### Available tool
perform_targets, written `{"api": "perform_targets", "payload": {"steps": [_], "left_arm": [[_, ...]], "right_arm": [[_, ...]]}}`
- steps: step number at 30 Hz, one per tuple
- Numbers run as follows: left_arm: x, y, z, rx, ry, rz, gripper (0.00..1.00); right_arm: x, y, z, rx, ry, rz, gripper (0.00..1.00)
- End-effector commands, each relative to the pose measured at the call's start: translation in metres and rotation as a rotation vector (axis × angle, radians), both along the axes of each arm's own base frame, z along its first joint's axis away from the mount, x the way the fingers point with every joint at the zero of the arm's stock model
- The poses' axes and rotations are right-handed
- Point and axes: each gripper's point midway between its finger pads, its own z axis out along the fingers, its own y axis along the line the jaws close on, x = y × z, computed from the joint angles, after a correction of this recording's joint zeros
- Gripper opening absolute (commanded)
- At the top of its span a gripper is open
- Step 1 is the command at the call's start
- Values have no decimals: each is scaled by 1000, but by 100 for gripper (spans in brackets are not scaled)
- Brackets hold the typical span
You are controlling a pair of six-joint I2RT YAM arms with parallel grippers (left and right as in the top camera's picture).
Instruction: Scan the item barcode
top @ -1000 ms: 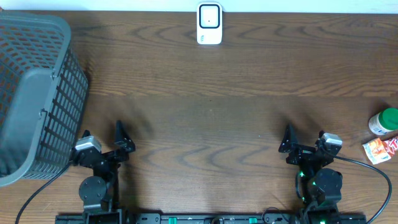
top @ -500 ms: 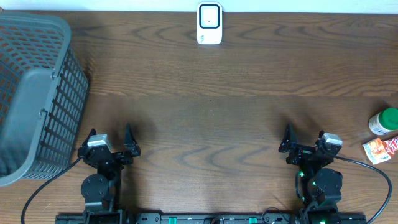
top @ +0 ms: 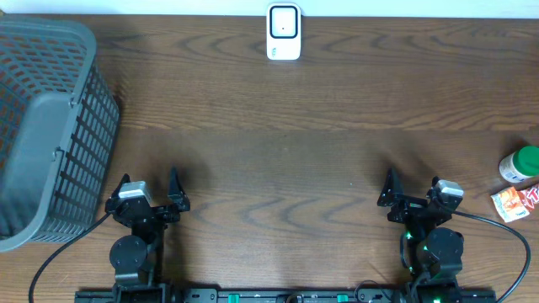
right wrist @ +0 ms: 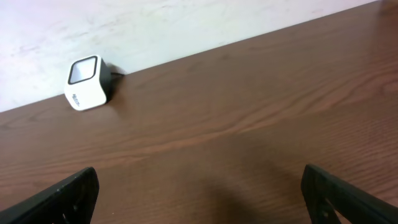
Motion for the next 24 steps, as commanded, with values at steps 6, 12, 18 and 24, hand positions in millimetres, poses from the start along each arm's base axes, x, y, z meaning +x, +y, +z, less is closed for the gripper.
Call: {"api": "perform_targets", "payload": {"steps": [6,12,18,24], "left_arm": [[-2,1,-15,15,55,4,98],[-2,1,-16,15,55,4,98],[-2,1,-16,15,55,4,98],[-2,1,-16,15,55,4,98]], "right_arm": [[-1,-1,10,13,-47,-5,99],[-4,-8,24,17,-108,-34,99],[-4,-8,28,-113,-115,4,99],[-4,-3,26,-247,-104,53,99]]}}
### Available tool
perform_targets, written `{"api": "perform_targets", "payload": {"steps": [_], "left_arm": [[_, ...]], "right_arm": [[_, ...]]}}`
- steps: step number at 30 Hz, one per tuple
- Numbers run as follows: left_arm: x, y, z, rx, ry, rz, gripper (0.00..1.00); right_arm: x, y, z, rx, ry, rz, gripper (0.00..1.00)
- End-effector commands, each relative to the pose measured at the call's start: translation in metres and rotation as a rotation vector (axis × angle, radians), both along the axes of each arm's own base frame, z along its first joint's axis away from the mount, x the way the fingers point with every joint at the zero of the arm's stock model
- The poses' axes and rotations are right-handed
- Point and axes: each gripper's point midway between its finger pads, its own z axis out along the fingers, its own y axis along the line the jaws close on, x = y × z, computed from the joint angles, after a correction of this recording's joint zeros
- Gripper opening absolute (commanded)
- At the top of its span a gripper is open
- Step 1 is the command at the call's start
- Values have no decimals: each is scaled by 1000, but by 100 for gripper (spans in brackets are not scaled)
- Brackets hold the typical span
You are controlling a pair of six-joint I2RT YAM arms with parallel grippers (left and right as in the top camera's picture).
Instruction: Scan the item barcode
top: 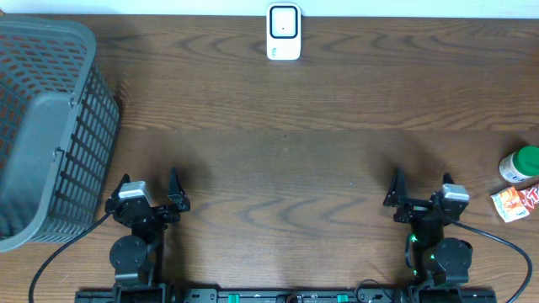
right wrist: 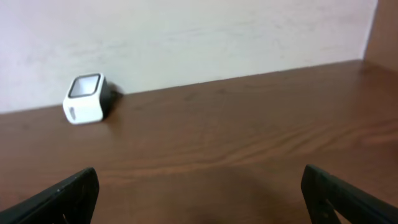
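Observation:
A white barcode scanner (top: 284, 32) stands at the table's far edge, its window facing up; the right wrist view shows the scanner (right wrist: 86, 99) at far left against the wall. A green-capped white bottle (top: 519, 165) and an orange-red packet (top: 514, 203) lie at the right edge. My right gripper (top: 418, 187) is open near the front edge, left of those items, with nothing between its fingers (right wrist: 65, 198). My left gripper (top: 150, 187) is open at the front left, holding nothing.
A large grey mesh basket (top: 46, 126) fills the left side of the table, close beside the left arm. A pale wall (right wrist: 186, 37) rises behind the far edge.
My right gripper has shifted slightly to the right and turned, so the scanner and wall sit more level in its view. The left arm and all objects are unchanged.

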Motion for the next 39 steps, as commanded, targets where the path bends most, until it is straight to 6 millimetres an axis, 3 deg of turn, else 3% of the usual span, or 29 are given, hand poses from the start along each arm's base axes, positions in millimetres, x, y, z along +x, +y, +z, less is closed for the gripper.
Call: {"api": "perform_targets", "payload": {"steps": [1,39], "left_arm": [[-2,1,-15,15,54,4,98],[-2,1,-15,15,54,4,98]], "right_arm": [[0,4,-1,-118,8,38,99],[0,5,-1,-120,7,51,99]]}}
